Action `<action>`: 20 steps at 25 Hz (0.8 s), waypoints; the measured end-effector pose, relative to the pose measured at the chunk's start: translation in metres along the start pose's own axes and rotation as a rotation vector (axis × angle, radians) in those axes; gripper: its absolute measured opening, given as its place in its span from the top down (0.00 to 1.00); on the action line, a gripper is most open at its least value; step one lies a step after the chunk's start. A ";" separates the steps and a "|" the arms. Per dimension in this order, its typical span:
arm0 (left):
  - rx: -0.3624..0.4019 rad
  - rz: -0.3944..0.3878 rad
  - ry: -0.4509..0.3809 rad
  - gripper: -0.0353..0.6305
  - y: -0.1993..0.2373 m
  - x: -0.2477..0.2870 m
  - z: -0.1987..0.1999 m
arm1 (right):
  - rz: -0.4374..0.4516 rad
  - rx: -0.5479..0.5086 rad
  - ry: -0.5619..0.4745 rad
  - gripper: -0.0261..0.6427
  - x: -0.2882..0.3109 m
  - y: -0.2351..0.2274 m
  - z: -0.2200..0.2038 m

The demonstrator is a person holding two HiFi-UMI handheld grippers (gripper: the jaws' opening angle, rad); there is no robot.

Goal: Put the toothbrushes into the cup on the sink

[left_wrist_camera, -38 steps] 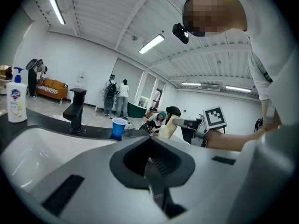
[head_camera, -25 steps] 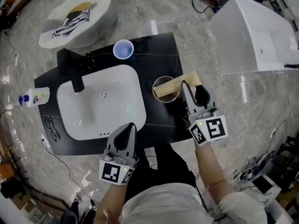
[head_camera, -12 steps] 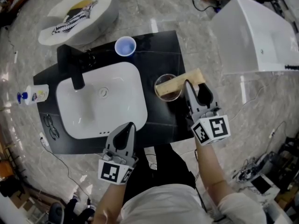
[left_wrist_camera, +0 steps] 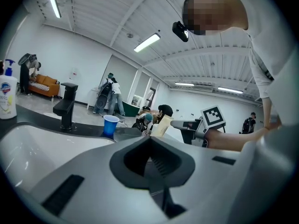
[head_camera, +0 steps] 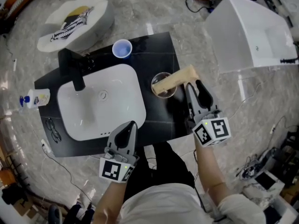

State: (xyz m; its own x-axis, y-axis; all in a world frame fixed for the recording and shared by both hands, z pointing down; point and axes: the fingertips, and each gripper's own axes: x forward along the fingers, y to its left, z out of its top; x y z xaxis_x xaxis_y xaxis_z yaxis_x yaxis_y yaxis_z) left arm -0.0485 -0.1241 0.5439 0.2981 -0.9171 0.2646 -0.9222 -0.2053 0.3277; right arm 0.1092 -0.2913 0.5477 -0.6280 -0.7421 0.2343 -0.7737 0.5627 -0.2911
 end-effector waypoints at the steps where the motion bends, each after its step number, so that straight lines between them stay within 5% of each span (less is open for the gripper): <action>1: 0.008 -0.006 -0.005 0.94 -0.002 -0.001 0.004 | -0.005 0.015 -0.005 0.72 -0.005 0.000 0.002; 12: 0.071 -0.050 -0.085 0.94 -0.016 -0.025 0.042 | -0.035 0.088 -0.033 0.86 -0.057 0.018 0.016; 20: 0.116 -0.114 -0.152 0.94 -0.038 -0.040 0.072 | -0.057 0.088 -0.060 0.87 -0.102 0.029 0.044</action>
State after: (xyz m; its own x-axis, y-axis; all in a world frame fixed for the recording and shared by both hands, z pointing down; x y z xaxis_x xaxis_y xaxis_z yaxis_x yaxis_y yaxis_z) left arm -0.0430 -0.1043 0.4561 0.3696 -0.9249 0.0889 -0.9095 -0.3404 0.2388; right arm 0.1545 -0.2156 0.4751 -0.5753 -0.7939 0.1970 -0.7957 0.4874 -0.3597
